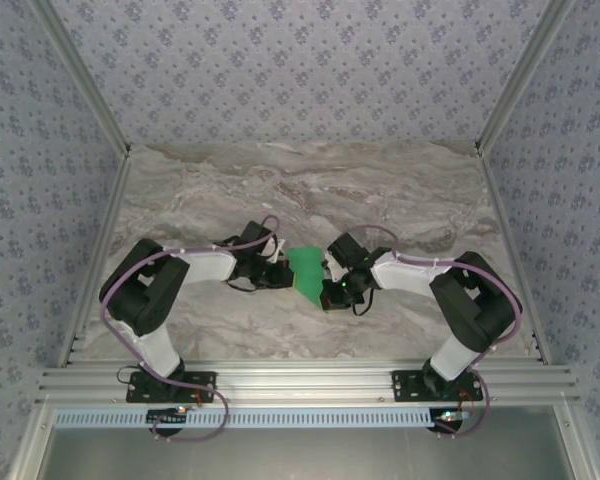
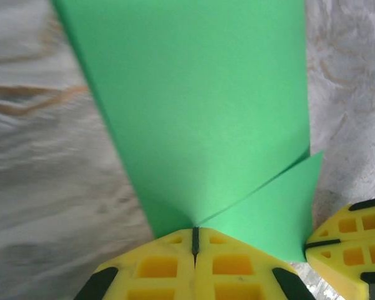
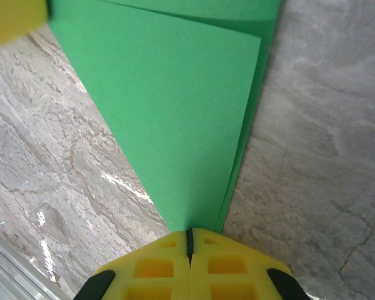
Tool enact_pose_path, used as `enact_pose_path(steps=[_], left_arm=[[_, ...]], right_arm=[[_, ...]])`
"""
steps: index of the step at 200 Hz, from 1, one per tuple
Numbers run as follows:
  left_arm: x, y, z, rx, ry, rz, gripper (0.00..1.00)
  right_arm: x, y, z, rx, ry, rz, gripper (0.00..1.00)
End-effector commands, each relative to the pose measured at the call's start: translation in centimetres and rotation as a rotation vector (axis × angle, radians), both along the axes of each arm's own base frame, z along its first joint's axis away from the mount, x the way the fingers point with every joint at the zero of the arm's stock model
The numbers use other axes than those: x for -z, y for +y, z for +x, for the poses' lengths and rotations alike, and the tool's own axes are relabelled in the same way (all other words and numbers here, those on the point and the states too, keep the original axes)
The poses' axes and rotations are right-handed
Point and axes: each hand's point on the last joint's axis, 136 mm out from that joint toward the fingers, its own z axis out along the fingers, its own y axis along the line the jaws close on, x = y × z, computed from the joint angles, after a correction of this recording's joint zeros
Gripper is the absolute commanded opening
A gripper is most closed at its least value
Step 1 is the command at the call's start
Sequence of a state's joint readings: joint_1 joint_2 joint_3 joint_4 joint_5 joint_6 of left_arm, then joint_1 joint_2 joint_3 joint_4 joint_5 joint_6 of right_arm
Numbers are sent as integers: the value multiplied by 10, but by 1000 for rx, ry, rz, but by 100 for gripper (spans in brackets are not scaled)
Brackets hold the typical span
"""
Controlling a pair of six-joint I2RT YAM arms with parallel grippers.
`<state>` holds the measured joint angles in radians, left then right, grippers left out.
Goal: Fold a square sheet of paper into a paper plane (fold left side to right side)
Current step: Third fold the triangle at the center of the table.
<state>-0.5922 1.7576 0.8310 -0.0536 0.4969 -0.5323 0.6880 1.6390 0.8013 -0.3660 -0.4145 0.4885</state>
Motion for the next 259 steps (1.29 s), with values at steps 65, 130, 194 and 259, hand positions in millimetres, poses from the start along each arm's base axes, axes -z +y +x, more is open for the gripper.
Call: enact_pose_path(steps=[65, 130, 194, 259], left_arm=[[10, 73, 21, -172, -44, 172, 4], [-37, 44, 4, -240, -33, -110, 36], [-40, 1, 4, -226, 17, -179, 48], [-37, -24, 11, -205, 47, -210, 48]], right_arm=[[-2, -22, -3, -41, -80, -92, 10], [-68, -13, 28, -88, -441, -12, 43], [-65, 9, 22, -211, -590, -60, 58], [-55, 19, 19, -262, -638, -43, 63]])
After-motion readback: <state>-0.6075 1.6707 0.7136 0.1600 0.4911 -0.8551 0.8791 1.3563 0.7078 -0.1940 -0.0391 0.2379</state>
